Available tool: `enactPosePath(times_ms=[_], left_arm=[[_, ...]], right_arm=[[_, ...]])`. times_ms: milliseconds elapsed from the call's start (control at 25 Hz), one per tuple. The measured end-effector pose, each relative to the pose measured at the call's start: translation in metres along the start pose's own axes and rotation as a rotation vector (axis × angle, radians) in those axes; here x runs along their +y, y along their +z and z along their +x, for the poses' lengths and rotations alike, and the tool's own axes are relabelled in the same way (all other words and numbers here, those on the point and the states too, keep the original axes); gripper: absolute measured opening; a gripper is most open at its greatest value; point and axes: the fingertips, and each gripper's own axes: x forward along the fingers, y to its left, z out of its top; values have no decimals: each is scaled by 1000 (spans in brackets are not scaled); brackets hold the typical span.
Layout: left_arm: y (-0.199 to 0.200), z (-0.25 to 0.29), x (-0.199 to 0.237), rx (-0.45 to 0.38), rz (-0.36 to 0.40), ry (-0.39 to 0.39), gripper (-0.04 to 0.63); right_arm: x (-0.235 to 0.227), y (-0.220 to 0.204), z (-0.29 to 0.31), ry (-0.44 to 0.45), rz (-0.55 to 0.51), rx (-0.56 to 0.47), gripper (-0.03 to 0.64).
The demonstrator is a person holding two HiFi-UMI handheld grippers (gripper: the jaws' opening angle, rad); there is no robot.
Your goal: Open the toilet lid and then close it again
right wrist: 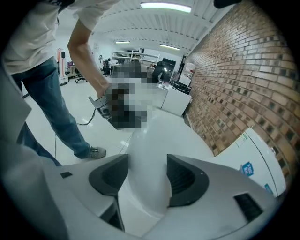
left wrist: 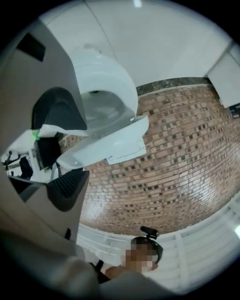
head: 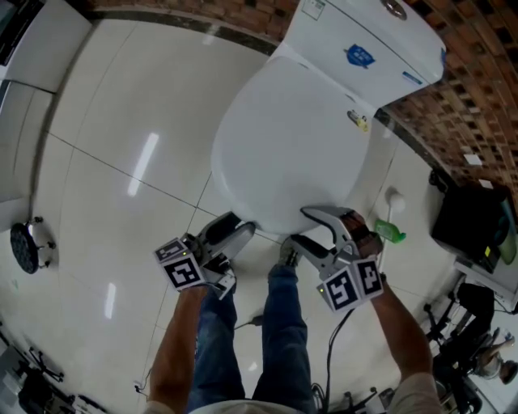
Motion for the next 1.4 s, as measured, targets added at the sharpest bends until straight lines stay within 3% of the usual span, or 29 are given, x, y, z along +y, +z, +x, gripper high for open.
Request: enactPosePath(times_ms=[120,280,440,720,840,1040,1200,1400], left_arm=[[6,11,-15,21,50,-41,140],[22,22,-42,20,91,-26,128],[61,57,-101,4,164,-31,118],[172,199,-193,11,369,-83,103],[210,264,-209,-14,393,-62,103],[256,352,-208,-64,361,22,103],[279,385,-198,-77,420,142,104],[284,410,-194,-88,358,170,106]], right_arm=[[-5,2,-4,-19,30,-23,262],[-22,12,-28,-94,81,-79,265],[-56,22,-92,-247,152,-127,265],[-77,-13,-215,-413,317,-114,265],[-77,-37,-261,-429,411,-108,265],[-86,-74,-310,-471,442,-72,265],[-93,-77,-327,-494,467,-86,265],[-101,-77,-345,-520,488,-111,265]])
